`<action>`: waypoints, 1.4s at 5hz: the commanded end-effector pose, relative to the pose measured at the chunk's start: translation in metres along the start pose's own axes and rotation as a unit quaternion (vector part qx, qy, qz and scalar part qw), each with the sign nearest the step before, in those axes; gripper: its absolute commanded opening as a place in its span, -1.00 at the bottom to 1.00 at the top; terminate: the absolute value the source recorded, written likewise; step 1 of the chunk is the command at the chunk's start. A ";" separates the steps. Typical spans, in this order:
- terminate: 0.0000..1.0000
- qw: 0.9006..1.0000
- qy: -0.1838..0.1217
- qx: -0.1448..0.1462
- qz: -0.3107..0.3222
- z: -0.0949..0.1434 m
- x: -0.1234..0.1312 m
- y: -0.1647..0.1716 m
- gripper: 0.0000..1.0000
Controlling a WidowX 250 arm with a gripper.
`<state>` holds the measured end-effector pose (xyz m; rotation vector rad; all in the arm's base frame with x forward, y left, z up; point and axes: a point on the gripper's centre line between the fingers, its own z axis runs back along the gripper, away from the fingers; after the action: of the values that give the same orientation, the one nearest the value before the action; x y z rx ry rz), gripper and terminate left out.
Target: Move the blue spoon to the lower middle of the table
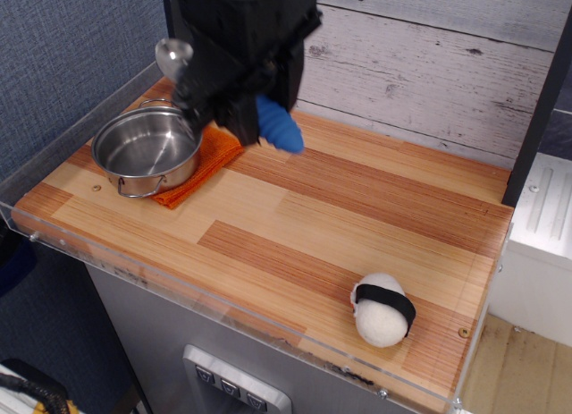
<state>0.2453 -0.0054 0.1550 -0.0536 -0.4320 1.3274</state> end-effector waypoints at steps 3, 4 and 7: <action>-1.00 0.997 0.001 0.047 0.065 -0.056 -0.037 0.026 -1.00; -1.00 0.995 -0.006 0.063 0.083 -0.065 -0.042 0.033 -1.00; -1.00 0.992 0.009 0.103 0.074 -0.116 -0.054 0.021 -1.00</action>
<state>0.2563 -0.0207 0.0182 0.1057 -0.2523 1.5128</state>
